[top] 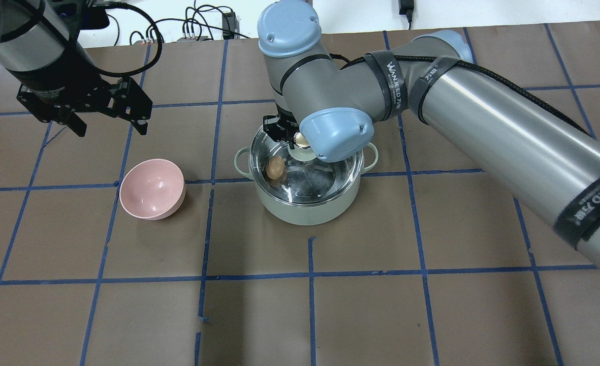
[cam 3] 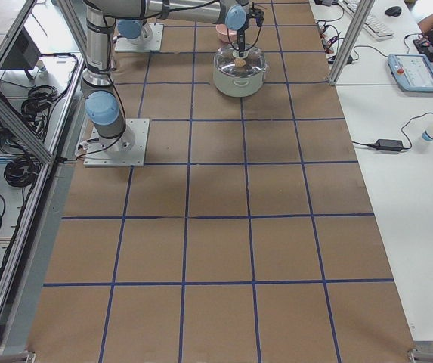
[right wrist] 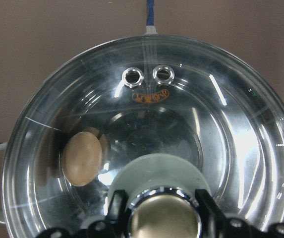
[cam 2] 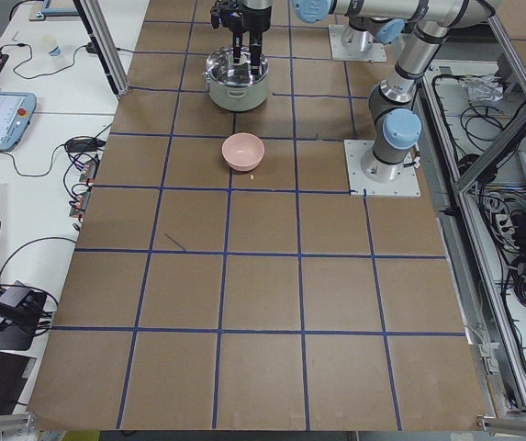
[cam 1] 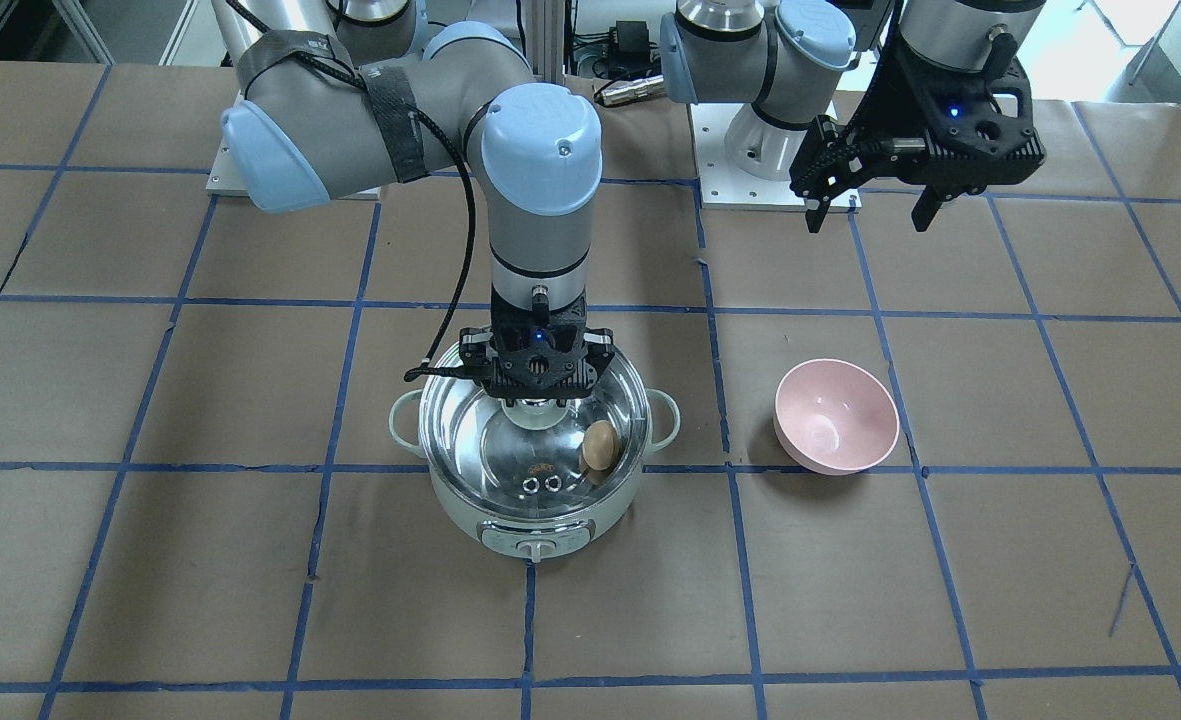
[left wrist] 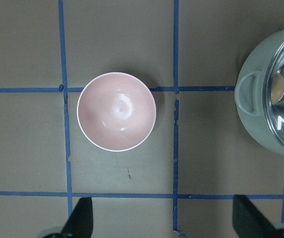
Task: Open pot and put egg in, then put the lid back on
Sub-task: 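Lower the glass lid onto the pot with the right gripper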
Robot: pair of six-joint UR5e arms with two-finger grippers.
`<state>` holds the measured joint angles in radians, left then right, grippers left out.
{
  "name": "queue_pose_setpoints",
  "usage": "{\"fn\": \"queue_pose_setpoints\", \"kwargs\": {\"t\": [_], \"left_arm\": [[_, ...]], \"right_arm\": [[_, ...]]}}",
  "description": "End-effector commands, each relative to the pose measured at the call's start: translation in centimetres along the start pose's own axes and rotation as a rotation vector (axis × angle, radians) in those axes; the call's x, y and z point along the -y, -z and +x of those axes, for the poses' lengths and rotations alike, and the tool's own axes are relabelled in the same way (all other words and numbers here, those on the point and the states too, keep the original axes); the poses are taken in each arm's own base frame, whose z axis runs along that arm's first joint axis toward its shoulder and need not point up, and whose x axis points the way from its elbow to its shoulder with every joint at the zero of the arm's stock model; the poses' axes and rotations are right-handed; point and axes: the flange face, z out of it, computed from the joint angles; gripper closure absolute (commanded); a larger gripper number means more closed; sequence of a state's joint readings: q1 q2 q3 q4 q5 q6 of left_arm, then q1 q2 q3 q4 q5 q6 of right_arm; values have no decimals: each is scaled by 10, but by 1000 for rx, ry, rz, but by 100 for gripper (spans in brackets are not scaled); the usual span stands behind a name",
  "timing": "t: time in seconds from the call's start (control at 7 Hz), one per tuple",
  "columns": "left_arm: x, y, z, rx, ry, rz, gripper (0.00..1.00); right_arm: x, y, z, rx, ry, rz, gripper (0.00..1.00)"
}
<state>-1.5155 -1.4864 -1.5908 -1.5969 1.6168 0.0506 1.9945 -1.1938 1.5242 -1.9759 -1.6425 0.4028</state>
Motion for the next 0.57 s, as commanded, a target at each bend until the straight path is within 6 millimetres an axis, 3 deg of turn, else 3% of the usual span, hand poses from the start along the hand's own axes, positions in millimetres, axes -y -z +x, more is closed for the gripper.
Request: {"fn": "queue_pose_setpoints", "kwargs": {"t": [0.0, 0.14, 0.29, 0.43], "left_arm": [[0, 0, 1, 0, -2, 0, 0], [0, 0, 0, 0, 1, 2, 0], [0, 0, 1, 0, 0, 2, 0], [0, 0, 0, 0, 1, 2, 0]], "right_arm": [[0, -1, 2, -21, 0, 1, 0], [3, 8, 2, -14, 0, 16, 0], [14, 24, 18, 4, -28, 25, 0], [11, 70, 43, 23, -57, -18, 0]]}}
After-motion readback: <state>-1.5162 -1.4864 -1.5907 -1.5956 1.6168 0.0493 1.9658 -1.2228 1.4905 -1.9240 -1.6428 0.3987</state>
